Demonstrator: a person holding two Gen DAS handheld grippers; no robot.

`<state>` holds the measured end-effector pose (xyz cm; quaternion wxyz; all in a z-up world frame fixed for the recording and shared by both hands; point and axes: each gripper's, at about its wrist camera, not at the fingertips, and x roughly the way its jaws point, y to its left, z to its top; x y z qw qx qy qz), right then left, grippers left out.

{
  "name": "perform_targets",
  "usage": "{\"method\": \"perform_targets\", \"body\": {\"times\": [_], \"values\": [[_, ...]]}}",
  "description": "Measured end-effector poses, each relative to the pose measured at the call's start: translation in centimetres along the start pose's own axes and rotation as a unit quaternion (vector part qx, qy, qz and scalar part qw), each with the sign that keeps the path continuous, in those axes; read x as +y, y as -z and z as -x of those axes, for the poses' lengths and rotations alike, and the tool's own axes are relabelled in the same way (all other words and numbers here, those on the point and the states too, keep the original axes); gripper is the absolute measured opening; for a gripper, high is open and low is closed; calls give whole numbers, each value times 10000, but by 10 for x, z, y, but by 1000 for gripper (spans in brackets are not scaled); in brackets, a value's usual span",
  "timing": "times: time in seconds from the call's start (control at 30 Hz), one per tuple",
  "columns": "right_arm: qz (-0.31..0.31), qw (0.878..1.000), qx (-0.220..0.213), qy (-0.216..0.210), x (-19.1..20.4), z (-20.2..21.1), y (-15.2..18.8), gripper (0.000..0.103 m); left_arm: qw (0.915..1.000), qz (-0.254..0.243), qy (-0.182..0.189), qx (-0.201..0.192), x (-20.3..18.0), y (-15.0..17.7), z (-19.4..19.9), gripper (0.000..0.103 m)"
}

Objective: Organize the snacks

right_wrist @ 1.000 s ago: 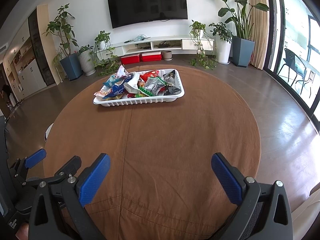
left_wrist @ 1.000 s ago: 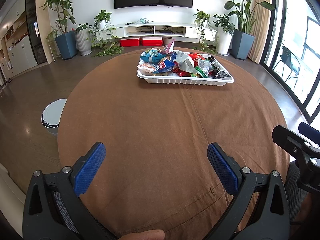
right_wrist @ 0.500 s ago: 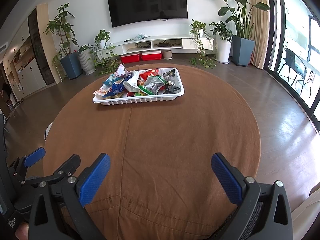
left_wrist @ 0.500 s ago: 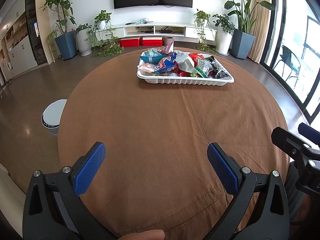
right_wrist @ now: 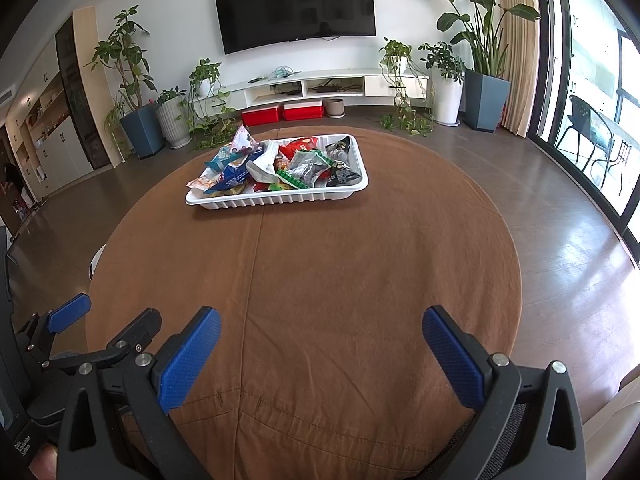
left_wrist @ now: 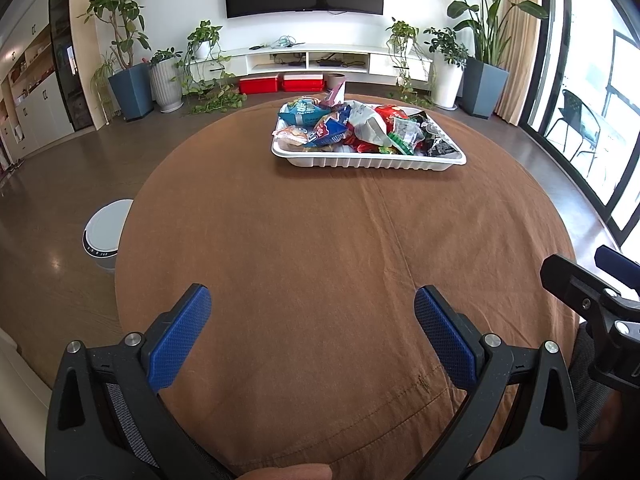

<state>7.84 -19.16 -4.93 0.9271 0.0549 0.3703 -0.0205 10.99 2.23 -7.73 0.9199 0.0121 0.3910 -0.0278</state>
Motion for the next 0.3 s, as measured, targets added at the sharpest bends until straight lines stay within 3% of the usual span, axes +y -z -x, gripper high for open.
{"method": "perform_targets", "body": {"times": [0.3], "values": [[-12,10000,29,-5,-2,3,6,103,9998,-74,-123,-142,0,-3,-4,103]]}}
